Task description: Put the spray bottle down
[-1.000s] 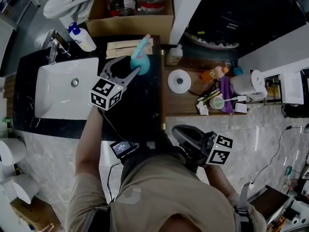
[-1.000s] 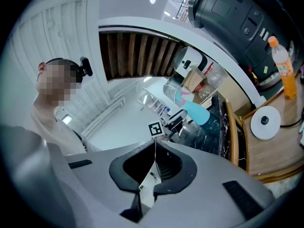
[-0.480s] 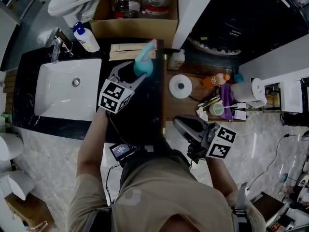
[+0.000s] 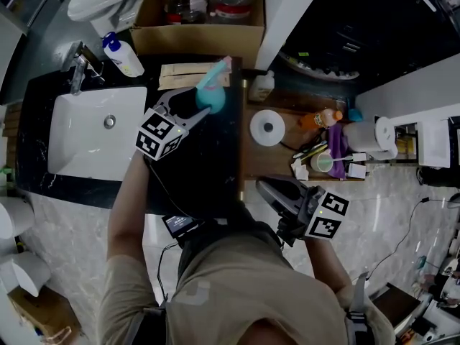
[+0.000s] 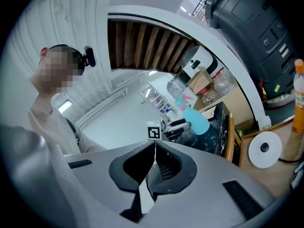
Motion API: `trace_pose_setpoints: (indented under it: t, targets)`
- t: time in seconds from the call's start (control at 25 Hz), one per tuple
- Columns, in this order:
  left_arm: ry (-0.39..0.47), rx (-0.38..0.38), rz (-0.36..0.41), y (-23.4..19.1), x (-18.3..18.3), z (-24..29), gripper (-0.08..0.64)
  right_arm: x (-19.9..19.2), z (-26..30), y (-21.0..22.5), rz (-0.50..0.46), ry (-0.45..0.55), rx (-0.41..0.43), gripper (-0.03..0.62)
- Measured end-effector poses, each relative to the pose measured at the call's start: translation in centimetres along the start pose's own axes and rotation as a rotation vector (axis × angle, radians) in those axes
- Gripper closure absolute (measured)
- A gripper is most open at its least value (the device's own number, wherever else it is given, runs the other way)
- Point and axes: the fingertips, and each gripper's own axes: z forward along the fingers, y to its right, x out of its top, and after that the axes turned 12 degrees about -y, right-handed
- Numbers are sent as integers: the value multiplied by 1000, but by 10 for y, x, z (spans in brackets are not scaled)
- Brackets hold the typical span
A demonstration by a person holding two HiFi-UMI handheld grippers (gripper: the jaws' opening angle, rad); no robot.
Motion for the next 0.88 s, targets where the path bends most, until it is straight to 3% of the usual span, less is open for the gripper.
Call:
trace_pose_setpoints:
  t: [0.32, 0.64, 0.88]
  targets:
    - [-1, -117, 5, -5, -1, 2, 314, -4, 8, 2, 14, -19, 9, 571]
    - [-4, -180, 43, -5, 0, 2, 314, -9, 13, 3, 28, -39, 3, 571]
    - [20, -211, 26, -9, 2, 4, 314, -7, 14, 5, 44, -53, -2, 571]
